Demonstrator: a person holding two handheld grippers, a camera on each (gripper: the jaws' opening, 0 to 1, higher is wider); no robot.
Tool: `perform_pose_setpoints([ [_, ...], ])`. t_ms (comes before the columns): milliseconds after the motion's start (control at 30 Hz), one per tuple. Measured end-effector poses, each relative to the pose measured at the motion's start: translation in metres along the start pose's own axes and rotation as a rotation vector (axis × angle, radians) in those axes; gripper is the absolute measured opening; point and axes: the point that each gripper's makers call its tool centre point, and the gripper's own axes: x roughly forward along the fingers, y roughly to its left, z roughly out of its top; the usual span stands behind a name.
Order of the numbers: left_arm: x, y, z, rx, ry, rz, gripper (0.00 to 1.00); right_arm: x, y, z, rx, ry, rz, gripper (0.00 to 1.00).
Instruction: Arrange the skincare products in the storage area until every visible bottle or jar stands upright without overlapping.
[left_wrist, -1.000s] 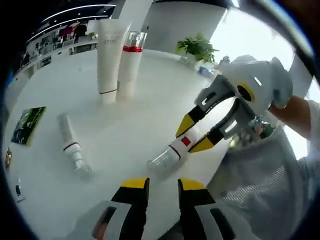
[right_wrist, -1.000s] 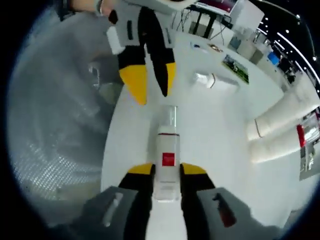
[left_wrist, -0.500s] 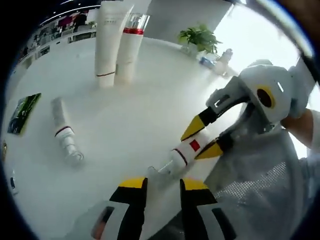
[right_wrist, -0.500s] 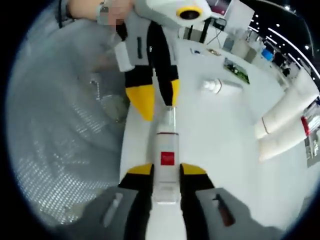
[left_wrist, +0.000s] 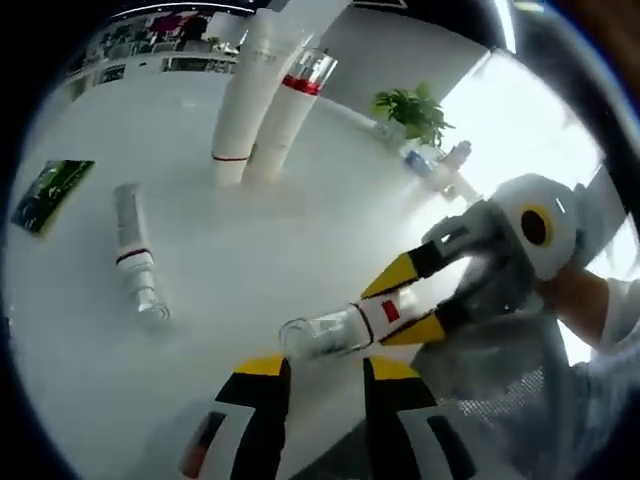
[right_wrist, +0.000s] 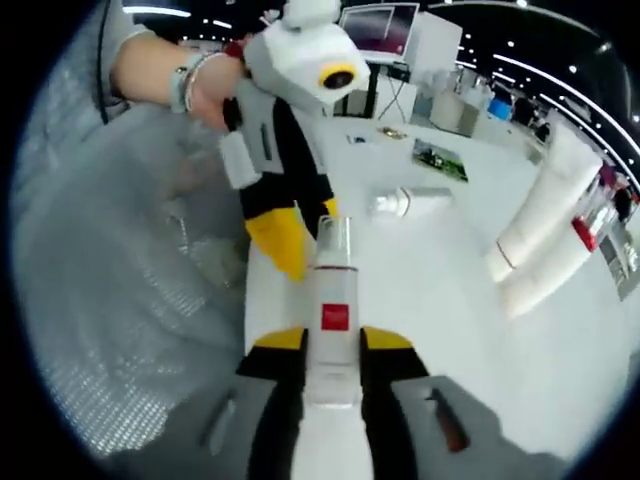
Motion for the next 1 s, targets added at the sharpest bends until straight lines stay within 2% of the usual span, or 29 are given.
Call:
perform_pose_setpoints([
  [200, -0.005, -0.002, 0.013, 0.018, -0.068, 0.005, 0.29, 0.001, -0.006, 0.002, 0.020, -0.014, -0.019, 0.20],
  [333, -0.009, -0.011, 0.027, -0.009, -0.145, -0.054, 0.30, 0.002, -0.009, -0.001, 0.028, 0.001, -0.040, 0.20],
  [367, -0.011, -0.013, 0.031, -0.015, -0.164, -0.065, 0.31, 0.002, -0.011, 0.000, 0.054, -0.005, -0.046, 0.20],
  [467, -0.015, -0.016, 0.038, -0.016, -0.207, -0.076, 0.31, 0.003, -0.014, 0.002, 0.066, -0.009, -0.064, 0.20],
  [700, -0.021, -0.020, 0.053, -0.002, -0.286, -0.089, 0.24, 0.009, -0.018, 0.009, 0.091, 0.003, -0.082, 0.20],
  [767, -0.022, -0.023, 0.054, 0.016, -0.294, -0.096, 0.23, 0.011, -0.017, 0.011, 0.085, 0.003, -0.086, 0.20],
  [867, -0.022, -0.032, 0.057, 0.090, -0.311, -0.110, 0.25, 0.016, -0.012, 0.019, 0.078, -0.019, -0.070, 0.20],
  [967, -0.021, -0.039, 0.055, 0.156, -0.298, -0.110, 0.27, 0.022, -0.008, 0.019, 0.063, -0.022, -0.063, 0.20],
  [1000, -0.021, -0.040, 0.054, 0.161, -0.303, -0.110, 0.27, 0.022, -0.008, 0.020, 0.072, -0.041, -0.063, 0.20],
])
